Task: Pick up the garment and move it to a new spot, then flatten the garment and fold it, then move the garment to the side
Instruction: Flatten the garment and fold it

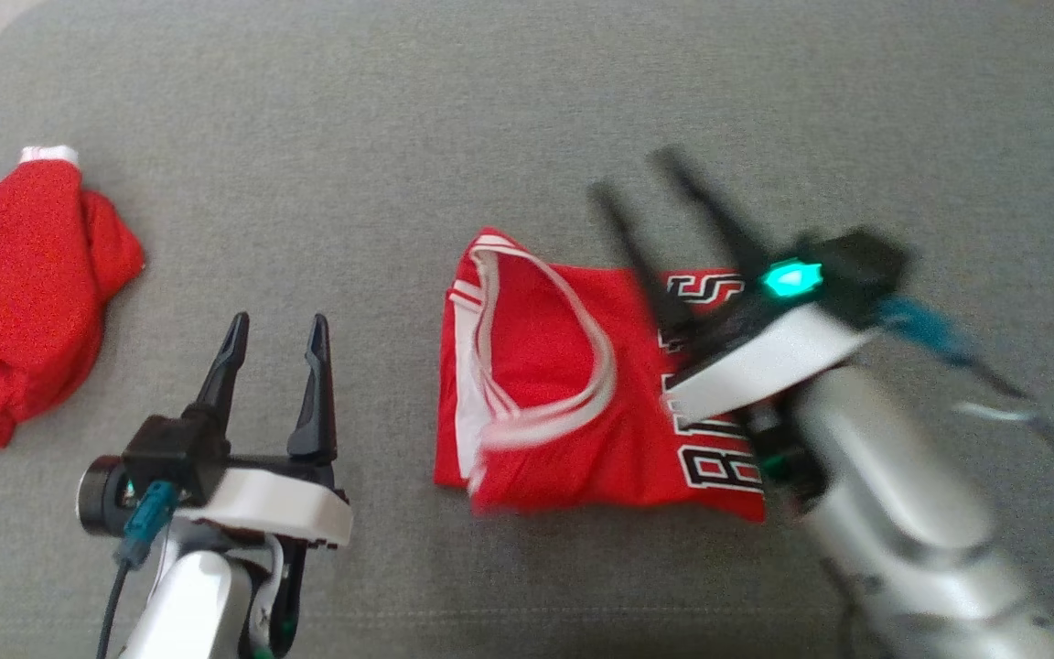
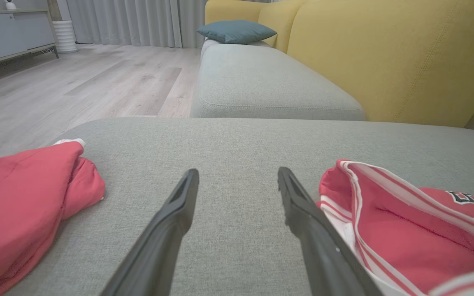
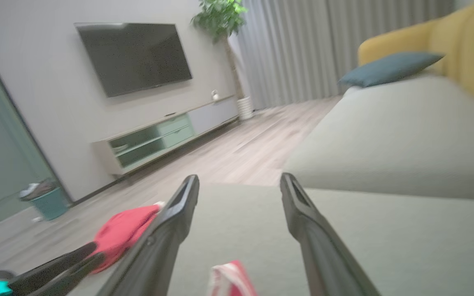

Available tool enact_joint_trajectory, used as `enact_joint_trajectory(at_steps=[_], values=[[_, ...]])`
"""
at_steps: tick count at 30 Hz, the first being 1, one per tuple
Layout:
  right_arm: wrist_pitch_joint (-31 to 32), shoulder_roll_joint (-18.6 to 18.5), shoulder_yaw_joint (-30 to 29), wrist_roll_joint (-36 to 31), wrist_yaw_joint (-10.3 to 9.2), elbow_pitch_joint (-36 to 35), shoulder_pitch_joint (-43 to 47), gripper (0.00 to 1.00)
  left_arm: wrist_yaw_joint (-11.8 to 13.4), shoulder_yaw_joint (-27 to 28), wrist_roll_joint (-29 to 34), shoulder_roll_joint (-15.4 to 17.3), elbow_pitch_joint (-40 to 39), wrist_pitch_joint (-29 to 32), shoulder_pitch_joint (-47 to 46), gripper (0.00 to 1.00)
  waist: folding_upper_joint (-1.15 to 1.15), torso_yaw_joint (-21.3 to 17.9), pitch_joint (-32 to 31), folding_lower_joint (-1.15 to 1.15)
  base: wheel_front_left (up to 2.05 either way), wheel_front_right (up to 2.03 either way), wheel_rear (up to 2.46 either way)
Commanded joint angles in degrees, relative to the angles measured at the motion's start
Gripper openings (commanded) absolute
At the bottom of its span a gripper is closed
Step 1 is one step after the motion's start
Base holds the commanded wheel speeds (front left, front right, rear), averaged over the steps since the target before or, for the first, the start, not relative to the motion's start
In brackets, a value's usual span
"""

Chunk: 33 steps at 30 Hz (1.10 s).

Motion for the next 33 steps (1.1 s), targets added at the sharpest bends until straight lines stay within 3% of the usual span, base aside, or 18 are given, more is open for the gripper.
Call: enact_joint_trajectory(at_steps=[1,8,13,21,33], values=[[-0.7,-0.7,-2.0,-1.5,0.20,-2.6,1.3,1.00,0.4,2.6,0.7,0.5,-1.9,-0.7,-2.0,1.00,0.00,-0.4,-0.1,0.00,0.00,0.00,0.00],[2.9,-4.3,-20.0,-10.3,0.20,-11.1,13.6,1.00,0.8,3.6,1.2,1.1,-2.6,-0.7,-1.3,1.00,0.00,-1.8,-0.3,0.00,0.00,0.00,0.00],[6.6,-3.8,-27.5,-13.5,0.20,-17.1,22.2,1.00,1.1,4.2,1.6,1.9,-2.8,-0.7,-0.4,1.00,0.00,-2.7,-1.2,0.00,0.00,0.00,0.00],[10.2,-1.5,-29.5,-15.2,0.20,-22.3,28.7,1.00,2.0,4.1,2.3,3.3,-3.4,0.0,2.5,1.00,0.00,-3.3,-5.1,0.00,0.00,0.00,0.00],[13.1,-0.2,-30.3,-15.5,0.20,-23.6,34.5,1.00,2.9,2.7,2.6,4.7,-5.4,2.5,8.5,1.00,0.00,-3.4,-11.6,0.00,0.00,0.00,0.00]])
